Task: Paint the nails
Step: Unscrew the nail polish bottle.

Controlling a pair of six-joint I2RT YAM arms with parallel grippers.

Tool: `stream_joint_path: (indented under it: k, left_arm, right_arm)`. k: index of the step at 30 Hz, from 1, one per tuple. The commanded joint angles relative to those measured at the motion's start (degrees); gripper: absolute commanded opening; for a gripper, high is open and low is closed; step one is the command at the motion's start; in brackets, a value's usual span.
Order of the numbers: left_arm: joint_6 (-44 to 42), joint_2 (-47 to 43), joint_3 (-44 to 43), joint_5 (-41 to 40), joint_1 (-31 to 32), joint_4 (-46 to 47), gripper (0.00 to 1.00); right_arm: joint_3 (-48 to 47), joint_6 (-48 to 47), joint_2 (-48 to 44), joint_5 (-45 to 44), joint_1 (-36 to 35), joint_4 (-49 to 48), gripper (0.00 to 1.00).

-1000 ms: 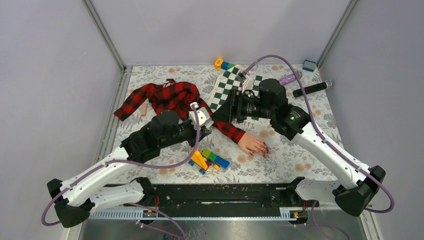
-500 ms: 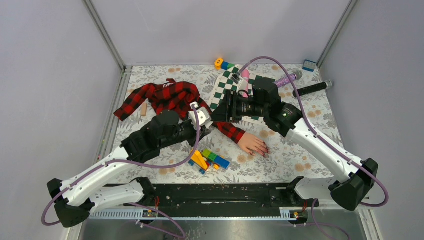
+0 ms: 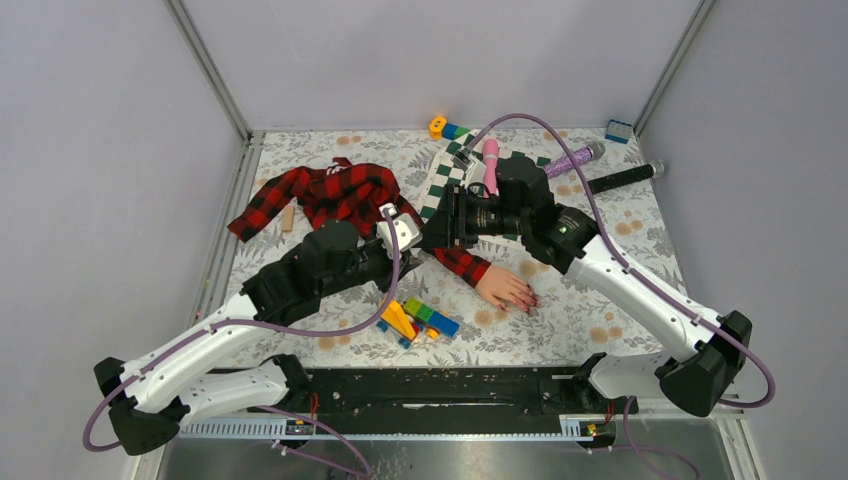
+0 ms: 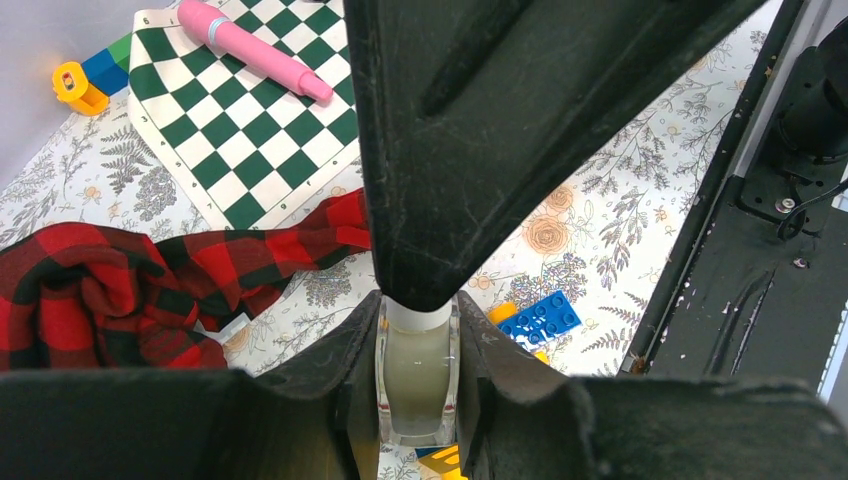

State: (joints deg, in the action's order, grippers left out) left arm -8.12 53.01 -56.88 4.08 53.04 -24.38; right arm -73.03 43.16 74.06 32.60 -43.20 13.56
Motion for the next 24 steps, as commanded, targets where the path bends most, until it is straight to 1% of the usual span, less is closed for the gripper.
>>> stream_joint_path:
  k: [1,4,8,9,13,14,19,24]
  left_arm:
    - [-0.3,0.1,-2.4,-1.6,0.3,1.8,0.0]
    - [-0.3,0.0,-2.4,-1.7,0.3,1.7,0.0]
    - [-0.3,0.0,-2.4,-1.9,0.3,1.6,0.0]
    - [-0.3,0.0,-2.5,-1.9,0.2,1.5,0.0]
    - [-0.4,0.5,-2.8,-1.2,0.2,1.3,0.0]
    - [-0.4,0.5,-2.9,-0.6,0.1,1.1,0.0]
    - [0.1,0.2,-3.4,5.4,-0.4,0.6,0.0]
    - [1.3,0.5,-4.2,13.9,-2.1,0.6,0.0]
  right_arm:
    - [-2.8,-0.7,0.2,1.7,-1.3,-1.0,0.41]
    - [-3.0,-1.3,0.2,1.7,-1.6,-0.5,0.4]
    - [-3.5,-2.6,0.4,1.8,-2.2,0.3,0.34]
    - [-3.5,-3.0,0.3,1.8,-2.4,0.3,0.3]
    - [-3.1,-5.5,-0.3,1.3,-2.6,0.2,0.03]
    - [-3.0,-6.2,-0.5,0.9,-2.6,0.2,0.0]
    - [-3.3,-10.4,-1.7,-0.2,-2.6,1.1,0.0]
    - [-4.4,-16.2,-3.1,-1.5,-2.5,3.7,0.0]
